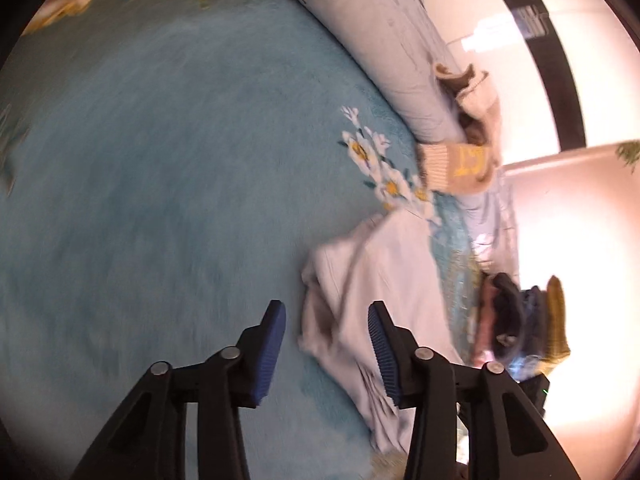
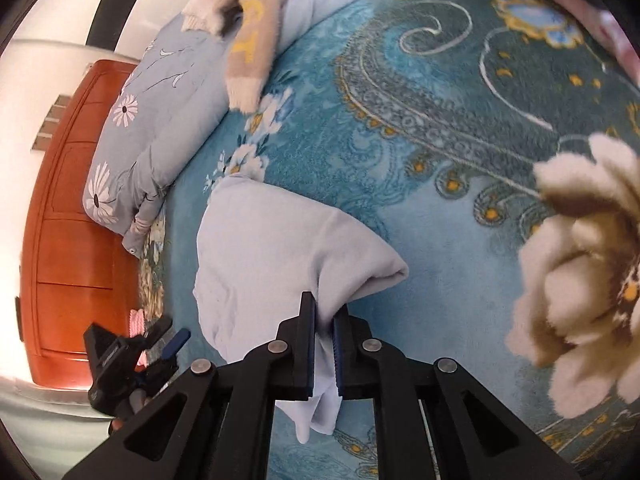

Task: Fold clothes
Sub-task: 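Grasp the folded shirt with both grippers and lift it off the bed, then carry the folded shirt with both grippers to the stack of clothes, then lower the folded shirt onto the mustard knit and open both grippers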

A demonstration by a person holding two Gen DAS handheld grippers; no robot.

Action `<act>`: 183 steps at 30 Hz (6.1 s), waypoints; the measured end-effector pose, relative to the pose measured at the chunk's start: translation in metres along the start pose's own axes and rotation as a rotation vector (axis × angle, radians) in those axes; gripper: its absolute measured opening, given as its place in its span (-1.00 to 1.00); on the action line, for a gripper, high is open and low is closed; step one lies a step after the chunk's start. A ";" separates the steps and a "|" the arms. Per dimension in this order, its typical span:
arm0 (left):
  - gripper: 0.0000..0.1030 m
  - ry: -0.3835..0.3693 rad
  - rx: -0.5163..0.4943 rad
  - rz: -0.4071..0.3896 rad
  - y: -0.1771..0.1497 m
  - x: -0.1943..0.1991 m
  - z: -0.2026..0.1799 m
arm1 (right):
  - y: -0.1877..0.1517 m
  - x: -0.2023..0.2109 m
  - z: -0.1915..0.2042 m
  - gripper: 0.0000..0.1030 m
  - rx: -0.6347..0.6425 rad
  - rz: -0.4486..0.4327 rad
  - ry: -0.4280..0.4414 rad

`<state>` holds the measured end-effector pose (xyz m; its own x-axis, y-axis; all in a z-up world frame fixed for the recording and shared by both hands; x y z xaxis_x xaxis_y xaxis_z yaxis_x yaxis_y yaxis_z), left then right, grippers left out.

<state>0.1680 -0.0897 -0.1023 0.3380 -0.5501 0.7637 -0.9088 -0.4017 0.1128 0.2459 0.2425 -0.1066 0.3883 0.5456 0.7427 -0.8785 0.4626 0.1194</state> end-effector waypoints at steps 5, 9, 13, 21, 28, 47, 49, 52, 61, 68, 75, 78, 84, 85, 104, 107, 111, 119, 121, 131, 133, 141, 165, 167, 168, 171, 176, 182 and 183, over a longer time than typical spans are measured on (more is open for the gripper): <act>0.03 -0.037 0.025 0.058 0.004 -0.033 0.004 | 0.002 -0.004 -0.024 -0.54 -0.059 0.002 0.001; 0.23 -0.086 0.034 0.080 0.000 -0.051 -0.002 | -0.005 -0.006 -0.036 -0.31 -0.155 -0.037 0.057; 0.32 -0.128 -0.002 0.104 -0.001 -0.063 -0.019 | -0.019 -0.017 -0.045 -0.30 -0.242 -0.035 0.084; 0.05 -0.141 -0.058 0.122 -0.006 -0.077 -0.038 | -0.029 -0.028 -0.036 -0.29 -0.305 -0.079 0.132; -0.66 -0.103 -0.076 0.113 -0.016 -0.076 -0.042 | -0.022 -0.024 -0.021 -0.80 -0.272 -0.085 0.140; -0.34 -0.061 -0.072 0.162 -0.087 -0.035 -0.053 | 0.025 0.004 -0.052 -0.85 -0.106 0.052 0.077; -0.16 -0.046 -0.074 0.138 -0.080 -0.031 -0.049 | 0.023 0.003 -0.056 -0.85 -0.125 0.045 0.097; -0.10 0.061 -0.127 0.090 -0.062 -0.033 -0.044 | 0.022 0.002 -0.060 -0.85 -0.152 0.036 0.127; 0.26 -0.025 -0.099 0.143 -0.051 -0.054 -0.040 | 0.023 -0.001 -0.065 -0.80 -0.186 0.035 0.173; 0.55 -0.072 -0.135 0.190 -0.059 -0.074 -0.057 | 0.023 -0.001 -0.075 -0.30 -0.215 0.029 0.159; 0.58 -0.101 -0.146 0.194 -0.060 -0.082 -0.068 | 0.015 -0.010 -0.068 -0.30 -0.209 0.080 0.198; 0.58 -0.122 -0.132 0.200 -0.062 -0.082 -0.071 | 0.011 -0.014 -0.061 -0.30 -0.179 0.100 0.196; 0.53 -0.184 -0.083 0.225 -0.070 -0.084 -0.076 | 0.010 -0.008 -0.052 -0.31 -0.136 0.082 0.194; 0.40 -0.172 -0.083 0.224 -0.071 -0.084 -0.075 | 0.010 -0.007 -0.049 -0.34 -0.127 0.078 0.194; -0.59 -0.205 -0.095 0.158 -0.080 -0.055 -0.092 | 0.031 0.054 -0.005 -0.85 -0.024 -0.009 0.191; -0.59 -0.243 -0.109 0.143 -0.080 -0.043 -0.111 | 0.040 0.076 0.012 -0.85 0.057 -0.019 0.189; -0.59 -0.284 -0.156 0.125 -0.075 -0.030 -0.152 | 0.057 0.112 0.029 -0.85 0.122 -0.053 0.200; -0.58 -0.368 -0.351 0.100 -0.064 -0.011 -0.285 | 0.117 0.220 0.047 -0.85 0.241 -0.194 0.193; -0.58 -0.386 -0.402 0.108 -0.065 -0.012 -0.321 | 0.134 0.250 0.045 -0.85 0.261 -0.234 0.174; -0.58 -0.418 -0.642 0.161 -0.096 -0.049 -0.497 | 0.219 0.383 -0.002 -0.85 0.245 -0.384 0.096; -0.58 -0.410 -0.695 0.168 -0.104 -0.062 -0.529 | 0.236 0.403 -0.018 -0.85 0.235 -0.404 0.077; -0.58 -0.392 -0.788 0.189 -0.134 -0.121 -0.615 | 0.298 0.456 -0.092 -0.85 0.163 -0.462 0.038; -0.25 -0.279 -0.846 0.240 -0.162 -0.201 -0.593 | 0.334 0.415 -0.220 -0.78 -0.030 -0.448 0.025; -0.24 -0.253 -0.870 0.203 -0.148 -0.198 -0.592 | 0.331 0.418 -0.222 -0.73 -0.043 -0.454 0.003; -0.23 -0.238 -0.878 0.182 -0.140 -0.197 -0.590 | 0.329 0.421 -0.224 -0.67 -0.049 -0.457 -0.008; -0.22 -0.177 -0.915 0.079 -0.119 -0.182 -0.591 | 0.322 0.432 -0.230 -0.53 -0.062 -0.472 -0.052; -0.09 -0.150 -0.981 -0.003 -0.113 -0.169 -0.619 | 0.314 0.458 -0.217 -0.53 0.005 -0.516 -0.200; 0.04 -0.129 -1.060 -0.013 -0.149 -0.184 -0.637 | 0.306 0.436 -0.153 -0.47 0.183 -0.496 -0.211; 0.04 -0.123 -1.070 -0.013 -0.155 -0.188 -0.638 | 0.302 0.427 -0.143 -0.47 0.213 -0.483 -0.205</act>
<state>0.0894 0.5431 0.1420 0.3170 -0.6443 0.6960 -0.6269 0.4083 0.6635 0.1860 0.7151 0.1523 0.7167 0.1501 0.6810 -0.6596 0.4631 0.5920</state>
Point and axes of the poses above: each gripper's, at about its wrist camera, not at the fingertips, and x roughly against the way its jaws point, z to its left, y to its top, the point moved 8 cm from there along -x, roughly the way its jaws point, and after that the axes turned 1 degree about -x, right-handed, at the moved point
